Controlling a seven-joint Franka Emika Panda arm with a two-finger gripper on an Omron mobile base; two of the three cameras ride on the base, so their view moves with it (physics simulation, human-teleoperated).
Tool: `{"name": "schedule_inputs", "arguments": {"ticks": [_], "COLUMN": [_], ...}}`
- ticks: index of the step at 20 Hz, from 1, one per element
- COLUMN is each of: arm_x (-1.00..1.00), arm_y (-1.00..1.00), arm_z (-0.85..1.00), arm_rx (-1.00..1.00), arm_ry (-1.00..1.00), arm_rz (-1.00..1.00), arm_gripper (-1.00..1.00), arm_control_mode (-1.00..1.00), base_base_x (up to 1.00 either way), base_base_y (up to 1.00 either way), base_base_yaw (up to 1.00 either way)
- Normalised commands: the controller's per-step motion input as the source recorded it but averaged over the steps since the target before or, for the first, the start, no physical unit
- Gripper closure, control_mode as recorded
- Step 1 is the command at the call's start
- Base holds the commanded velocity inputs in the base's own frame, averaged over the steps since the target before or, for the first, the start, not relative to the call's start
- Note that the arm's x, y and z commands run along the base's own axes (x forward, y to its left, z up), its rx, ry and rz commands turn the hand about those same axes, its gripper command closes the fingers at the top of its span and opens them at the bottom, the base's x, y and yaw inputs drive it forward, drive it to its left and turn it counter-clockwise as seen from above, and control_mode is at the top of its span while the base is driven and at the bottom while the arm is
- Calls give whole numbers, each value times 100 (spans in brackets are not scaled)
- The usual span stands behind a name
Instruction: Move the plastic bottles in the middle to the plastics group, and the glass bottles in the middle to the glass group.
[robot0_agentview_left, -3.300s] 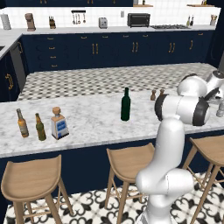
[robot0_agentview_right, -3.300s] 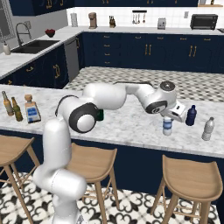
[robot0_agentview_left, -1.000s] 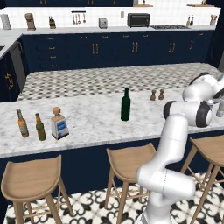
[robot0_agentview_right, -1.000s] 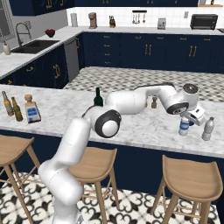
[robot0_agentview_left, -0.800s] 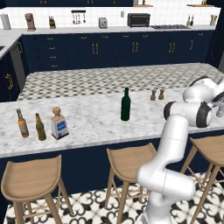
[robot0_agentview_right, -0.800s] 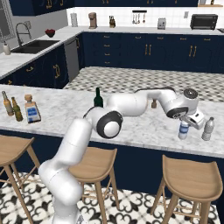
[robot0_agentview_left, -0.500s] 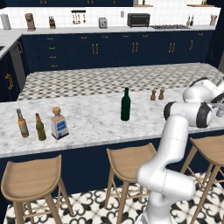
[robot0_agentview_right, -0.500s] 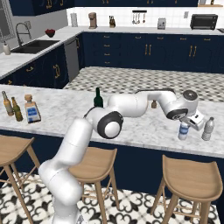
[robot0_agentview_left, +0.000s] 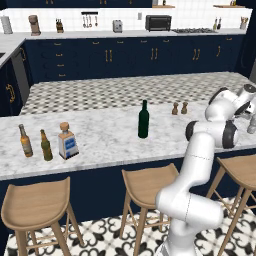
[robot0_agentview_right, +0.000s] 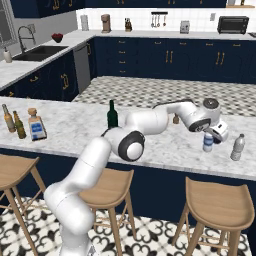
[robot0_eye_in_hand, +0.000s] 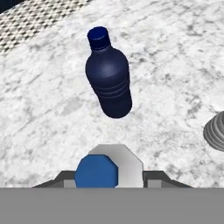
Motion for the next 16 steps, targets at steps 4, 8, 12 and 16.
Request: {"name": "schedule_inputs", "arguments": {"ticks": [4, 8, 12, 16], "arm_x": [24, 0, 0, 0], "arm_y": [-25, -27, 0, 0], "arm_z": [-5, -3, -33, -48], "arm_rx": [0, 0, 0, 0], "arm_ry": [0, 0, 2, 0], "arm_rz": [0, -1, 0, 0], "arm_gripper": [100, 100, 100, 100], "arm_control_mode": [-100, -100, -100, -100], "base_base_x": [0, 0, 0, 0], "base_base_y": [0, 0, 0, 0], "base_base_yaw": [0, 0, 0, 0]}}
